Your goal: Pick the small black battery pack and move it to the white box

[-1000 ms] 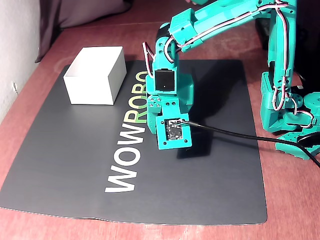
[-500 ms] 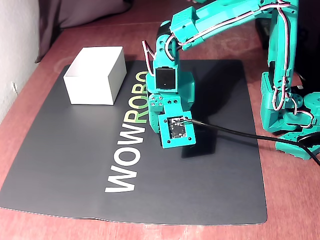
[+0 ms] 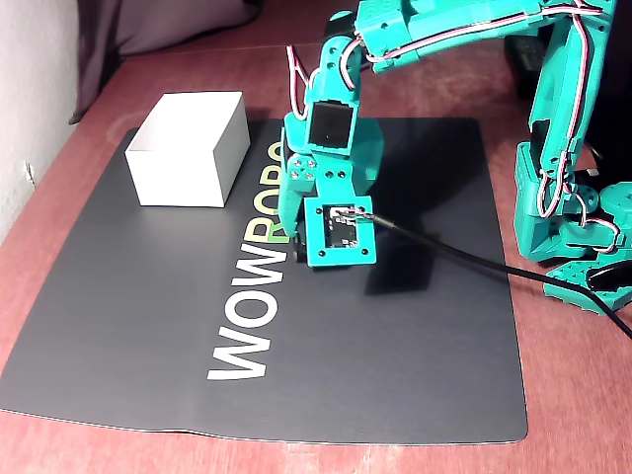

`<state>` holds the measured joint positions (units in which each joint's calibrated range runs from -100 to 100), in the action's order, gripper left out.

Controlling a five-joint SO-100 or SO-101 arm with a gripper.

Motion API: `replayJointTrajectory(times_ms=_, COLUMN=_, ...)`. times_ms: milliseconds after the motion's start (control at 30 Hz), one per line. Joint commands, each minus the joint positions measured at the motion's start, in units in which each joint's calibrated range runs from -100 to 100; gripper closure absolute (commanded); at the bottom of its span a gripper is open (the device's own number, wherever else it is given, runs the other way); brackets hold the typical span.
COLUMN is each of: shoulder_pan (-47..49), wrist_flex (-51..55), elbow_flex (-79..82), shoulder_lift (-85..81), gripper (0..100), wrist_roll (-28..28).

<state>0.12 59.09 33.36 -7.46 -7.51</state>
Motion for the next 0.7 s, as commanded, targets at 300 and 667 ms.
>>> replayJointTrajectory(times_ms=300, shoulder_pan=-7.10, wrist_flex=-0.90, elbow_flex=-24.52, shoulder_lift=-2.84, gripper=96, wrist_roll=-0.23)
replayJointTrajectory(times_ms=667, shoulder_pan=-18.36, wrist_flex=-13.17, elbow_flex=-34.13, shoulder_lift=4.08, gripper=96, wrist_roll=-0.34)
